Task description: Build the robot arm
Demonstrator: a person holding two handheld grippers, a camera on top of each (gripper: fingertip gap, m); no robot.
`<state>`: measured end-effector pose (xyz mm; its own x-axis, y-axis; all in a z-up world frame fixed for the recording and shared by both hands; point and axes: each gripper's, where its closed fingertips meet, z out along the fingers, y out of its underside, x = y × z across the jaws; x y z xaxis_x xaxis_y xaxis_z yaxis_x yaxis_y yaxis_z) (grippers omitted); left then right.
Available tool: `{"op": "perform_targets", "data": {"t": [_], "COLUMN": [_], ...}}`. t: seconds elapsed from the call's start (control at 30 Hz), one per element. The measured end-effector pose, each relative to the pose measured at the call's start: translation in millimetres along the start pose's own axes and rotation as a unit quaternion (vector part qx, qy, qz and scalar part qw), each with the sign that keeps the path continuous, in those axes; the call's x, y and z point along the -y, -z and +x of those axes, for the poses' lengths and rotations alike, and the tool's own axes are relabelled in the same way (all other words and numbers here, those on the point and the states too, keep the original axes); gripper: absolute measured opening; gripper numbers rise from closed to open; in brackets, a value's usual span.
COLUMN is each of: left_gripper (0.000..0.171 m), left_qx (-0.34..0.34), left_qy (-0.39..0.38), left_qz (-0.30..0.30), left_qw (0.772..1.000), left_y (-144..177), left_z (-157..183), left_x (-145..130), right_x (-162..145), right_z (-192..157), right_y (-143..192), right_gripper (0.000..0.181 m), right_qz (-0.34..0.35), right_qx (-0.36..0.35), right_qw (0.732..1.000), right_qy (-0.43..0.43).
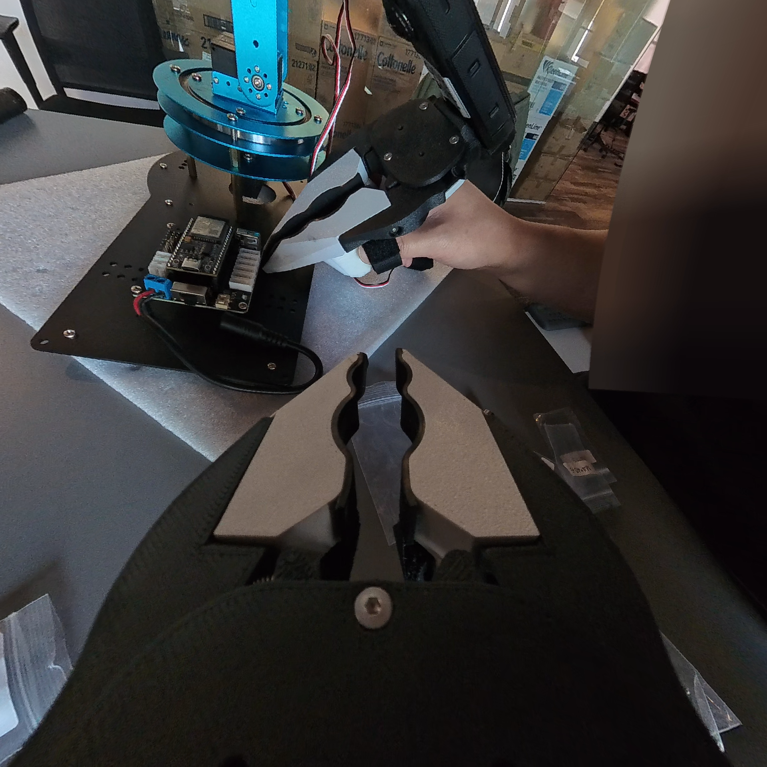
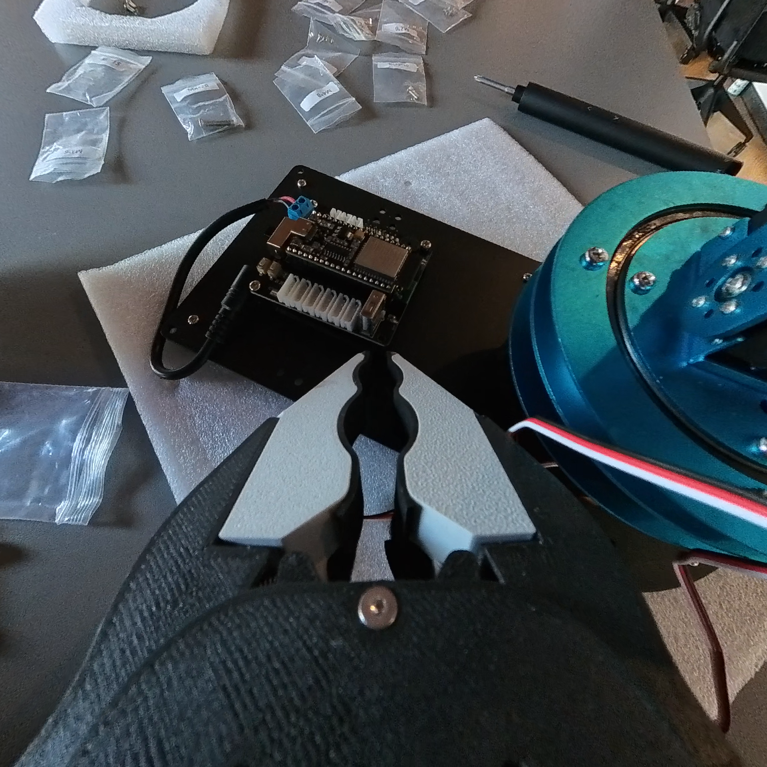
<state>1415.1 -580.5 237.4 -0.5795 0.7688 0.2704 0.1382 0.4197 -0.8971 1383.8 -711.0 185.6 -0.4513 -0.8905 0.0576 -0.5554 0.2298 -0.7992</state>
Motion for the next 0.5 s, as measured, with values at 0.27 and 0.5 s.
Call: {"op": "perform_targets", "data": {"t": [0.27, 0.5], "left_gripper": [0.012, 0.012], "left_qx": [-0.001, -0.001], "left_qy": [0.000, 0.000], "left_qz": [-0.001, -0.001], "left_qw": [1.000, 1.000], "left_y": [-0.3, -0.2], "left_z": [0.2, 0.1], "left_x": [-0.3, -0.4], "right_x": [0.0, 0.1], "right_z": [0.9, 0.9], "right_y": [-0.3, -0.4], "right_gripper": [0.005, 0.006], "right_qz": [0.000, 0.000], "right_qx": [-0.003, -0.002], "right_qw": [1.000, 1.000], "right_qy": [0.000, -0.001]}}
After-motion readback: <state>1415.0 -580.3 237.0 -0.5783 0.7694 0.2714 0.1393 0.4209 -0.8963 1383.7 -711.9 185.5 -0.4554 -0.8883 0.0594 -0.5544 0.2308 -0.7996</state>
